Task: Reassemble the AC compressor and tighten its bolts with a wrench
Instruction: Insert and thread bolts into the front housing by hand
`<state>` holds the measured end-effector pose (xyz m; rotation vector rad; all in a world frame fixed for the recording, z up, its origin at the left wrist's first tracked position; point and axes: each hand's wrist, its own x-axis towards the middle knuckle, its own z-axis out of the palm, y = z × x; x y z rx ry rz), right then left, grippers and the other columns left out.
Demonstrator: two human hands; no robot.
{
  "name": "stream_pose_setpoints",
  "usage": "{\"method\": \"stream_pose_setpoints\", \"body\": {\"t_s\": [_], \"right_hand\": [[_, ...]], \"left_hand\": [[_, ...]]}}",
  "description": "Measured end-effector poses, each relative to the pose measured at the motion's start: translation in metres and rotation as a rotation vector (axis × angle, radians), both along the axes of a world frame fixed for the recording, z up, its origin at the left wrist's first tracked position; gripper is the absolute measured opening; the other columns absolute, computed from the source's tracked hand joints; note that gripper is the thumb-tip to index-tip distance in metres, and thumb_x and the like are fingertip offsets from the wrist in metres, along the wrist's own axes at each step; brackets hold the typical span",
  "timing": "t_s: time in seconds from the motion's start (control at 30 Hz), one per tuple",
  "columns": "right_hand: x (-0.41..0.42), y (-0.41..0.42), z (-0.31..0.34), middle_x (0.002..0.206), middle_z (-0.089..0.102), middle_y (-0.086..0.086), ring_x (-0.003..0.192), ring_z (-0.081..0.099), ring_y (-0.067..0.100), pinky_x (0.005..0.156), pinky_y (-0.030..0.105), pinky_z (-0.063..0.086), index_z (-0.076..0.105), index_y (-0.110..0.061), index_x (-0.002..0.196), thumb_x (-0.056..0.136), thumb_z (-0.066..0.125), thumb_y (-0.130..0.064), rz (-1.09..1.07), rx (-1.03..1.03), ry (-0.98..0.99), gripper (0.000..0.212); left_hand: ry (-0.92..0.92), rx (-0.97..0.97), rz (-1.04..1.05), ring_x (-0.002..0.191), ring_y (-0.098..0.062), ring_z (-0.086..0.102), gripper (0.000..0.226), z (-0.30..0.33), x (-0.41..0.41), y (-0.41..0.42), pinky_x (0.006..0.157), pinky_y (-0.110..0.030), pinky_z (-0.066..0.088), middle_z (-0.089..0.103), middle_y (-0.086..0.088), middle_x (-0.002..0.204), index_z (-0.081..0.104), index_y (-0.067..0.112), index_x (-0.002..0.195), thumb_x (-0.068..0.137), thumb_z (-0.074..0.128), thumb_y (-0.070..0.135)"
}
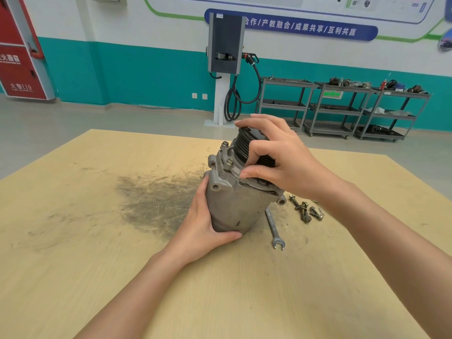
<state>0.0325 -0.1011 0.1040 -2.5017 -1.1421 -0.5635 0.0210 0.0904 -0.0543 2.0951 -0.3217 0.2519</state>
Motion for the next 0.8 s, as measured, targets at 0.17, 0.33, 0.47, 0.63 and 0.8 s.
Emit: {"method": "stream_pose_setpoints", "body": {"t_s": [0.17, 0.33, 0.47, 0.63, 0.8], "right_hand": [[0.004, -0.01, 0.006, 0.157, 0.027, -0.005, 0.149, 0.006, 0.013, 0.118, 0.026, 0.01, 0.07, -0.027, 0.105, 0.084, 0.066, -0.038, 0.119, -0.005, 0.134, 0.024], [0.005, -0.007, 0.004, 0.151, 0.037, -0.005, 0.147, 0.015, 0.013, 0.117, 0.02, 0.013, 0.071, -0.018, 0.082, 0.081, 0.073, -0.03, 0.078, 0.039, 0.122, 0.013], [0.004, -0.002, 0.0, 0.15, 0.04, -0.003, 0.146, 0.021, 0.016, 0.117, 0.042, 0.023, 0.07, -0.016, 0.081, 0.08, 0.072, -0.038, 0.032, 0.05, 0.06, 0.022], [0.005, -0.01, 0.008, 0.157, 0.027, -0.005, 0.149, 0.005, 0.01, 0.116, 0.015, 0.005, 0.069, -0.027, 0.096, 0.084, 0.068, -0.033, 0.125, 0.014, 0.167, 0.014], [0.004, -0.002, 0.001, 0.151, 0.039, -0.004, 0.147, 0.017, 0.013, 0.118, 0.036, 0.022, 0.067, -0.013, 0.08, 0.08, 0.067, -0.043, 0.036, 0.048, 0.089, 0.029]], "left_hand": [[0.007, -0.019, -0.01, 0.146, -0.001, 0.018, 0.131, 0.001, -0.001, 0.0, 0.121, -0.035, 0.025, 0.014, 0.015, 0.16, -0.014, 0.059, 0.141, 0.057, 0.087, 0.052], [0.01, -0.018, -0.004, 0.146, -0.001, 0.018, 0.13, 0.001, 0.0, 0.0, 0.121, -0.035, 0.025, 0.014, 0.015, 0.16, -0.015, 0.062, 0.139, 0.053, 0.083, 0.059], [0.012, -0.018, -0.004, 0.145, -0.001, 0.019, 0.13, 0.001, 0.0, 0.0, 0.12, -0.035, 0.026, 0.014, 0.015, 0.16, -0.014, 0.058, 0.14, 0.054, 0.084, 0.058], [0.018, -0.018, 0.0, 0.145, -0.001, 0.019, 0.131, 0.001, 0.0, 0.0, 0.121, -0.034, 0.025, 0.015, 0.016, 0.16, -0.014, 0.059, 0.14, 0.055, 0.085, 0.056], [0.009, -0.016, -0.003, 0.145, -0.002, 0.019, 0.131, 0.001, 0.0, 0.0, 0.121, -0.035, 0.025, 0.014, 0.015, 0.16, -0.013, 0.055, 0.143, 0.056, 0.086, 0.054]]}}
